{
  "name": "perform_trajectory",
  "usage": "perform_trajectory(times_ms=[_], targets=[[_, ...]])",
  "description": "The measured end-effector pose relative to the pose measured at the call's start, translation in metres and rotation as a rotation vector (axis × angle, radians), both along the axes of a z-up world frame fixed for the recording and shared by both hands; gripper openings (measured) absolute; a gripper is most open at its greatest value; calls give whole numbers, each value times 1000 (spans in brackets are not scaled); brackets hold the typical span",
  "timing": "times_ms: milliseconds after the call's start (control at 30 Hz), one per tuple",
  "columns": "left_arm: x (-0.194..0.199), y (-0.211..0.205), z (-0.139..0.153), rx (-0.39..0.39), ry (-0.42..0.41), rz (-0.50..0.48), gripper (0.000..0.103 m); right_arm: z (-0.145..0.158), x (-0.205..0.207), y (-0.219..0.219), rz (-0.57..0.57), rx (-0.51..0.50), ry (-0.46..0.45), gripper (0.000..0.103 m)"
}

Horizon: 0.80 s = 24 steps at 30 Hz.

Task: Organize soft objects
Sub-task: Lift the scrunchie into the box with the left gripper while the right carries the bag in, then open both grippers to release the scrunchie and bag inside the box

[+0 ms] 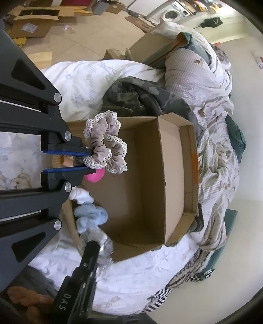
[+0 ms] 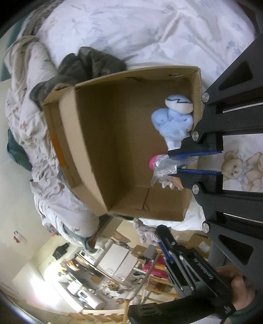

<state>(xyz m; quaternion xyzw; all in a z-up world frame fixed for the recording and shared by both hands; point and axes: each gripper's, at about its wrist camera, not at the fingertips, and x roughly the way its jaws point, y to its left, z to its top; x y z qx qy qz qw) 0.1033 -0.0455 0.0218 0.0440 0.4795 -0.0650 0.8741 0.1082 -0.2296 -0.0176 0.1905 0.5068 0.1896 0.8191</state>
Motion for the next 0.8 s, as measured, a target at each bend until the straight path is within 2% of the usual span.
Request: perform_trajectory(times_ms=[267, 433, 800], targets=[[13, 11, -30, -50, 37, 27, 9, -18, 12, -1, -20, 19, 41, 13], [18, 17, -36, -73, 38, 65, 9, -23, 19, 3, -18, 26, 52, 13], [26, 12, -51, -87, 99, 67, 9, -37, 26, 7, -12, 16, 99, 13]])
